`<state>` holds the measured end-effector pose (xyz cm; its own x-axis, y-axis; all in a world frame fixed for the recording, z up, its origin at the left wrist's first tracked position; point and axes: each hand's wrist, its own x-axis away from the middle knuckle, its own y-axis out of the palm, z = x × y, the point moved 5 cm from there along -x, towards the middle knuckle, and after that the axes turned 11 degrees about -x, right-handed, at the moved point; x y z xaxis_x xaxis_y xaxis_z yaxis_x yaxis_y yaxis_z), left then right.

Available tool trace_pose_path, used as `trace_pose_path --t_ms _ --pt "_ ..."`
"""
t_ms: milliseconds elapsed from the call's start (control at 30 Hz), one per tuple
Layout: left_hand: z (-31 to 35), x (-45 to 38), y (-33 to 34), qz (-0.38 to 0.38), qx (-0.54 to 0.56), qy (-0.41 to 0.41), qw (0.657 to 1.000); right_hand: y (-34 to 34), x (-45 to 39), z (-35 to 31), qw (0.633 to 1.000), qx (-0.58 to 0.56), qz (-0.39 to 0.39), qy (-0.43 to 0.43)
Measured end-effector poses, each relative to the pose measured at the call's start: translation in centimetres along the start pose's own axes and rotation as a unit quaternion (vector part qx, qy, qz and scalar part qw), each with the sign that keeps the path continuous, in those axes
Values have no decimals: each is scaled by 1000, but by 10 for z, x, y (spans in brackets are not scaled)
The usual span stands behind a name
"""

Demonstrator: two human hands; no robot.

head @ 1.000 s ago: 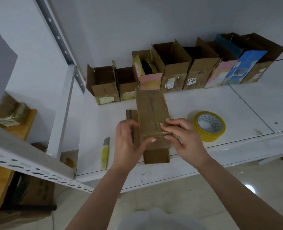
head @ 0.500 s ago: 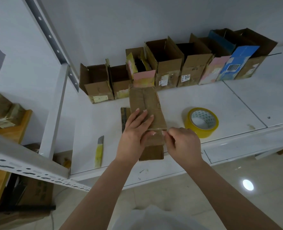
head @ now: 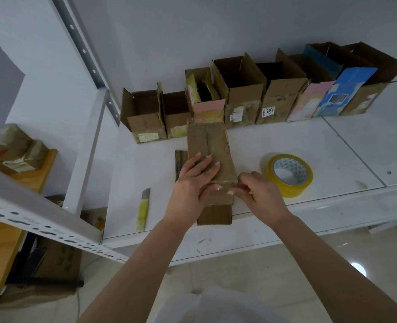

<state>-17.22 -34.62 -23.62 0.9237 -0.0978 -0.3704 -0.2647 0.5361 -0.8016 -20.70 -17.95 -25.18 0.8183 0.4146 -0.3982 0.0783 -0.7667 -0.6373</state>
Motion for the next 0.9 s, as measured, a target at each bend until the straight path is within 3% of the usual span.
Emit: trace_pose_path --t_ms 133,400,633,800,900 --pt "0 -2 -1 -10 -3 -7 1000 4 -4 -8 996 56 53 -52" --pt "-2 -2 1 -10 -5 -13 1000 -6 -12 -17 983 129 81 -101" --pt "-3 -1 0 -8 -5 -15 1000 1 -5 -8 988 114 12 -100" --pt "2 -4 -6 -39 -15 -19 999 -2 -4 1 995 66 -52 -51" --pt "10 -21 -21 -24 -38 -61 997 -18 -7 9 999 24 -42 5"
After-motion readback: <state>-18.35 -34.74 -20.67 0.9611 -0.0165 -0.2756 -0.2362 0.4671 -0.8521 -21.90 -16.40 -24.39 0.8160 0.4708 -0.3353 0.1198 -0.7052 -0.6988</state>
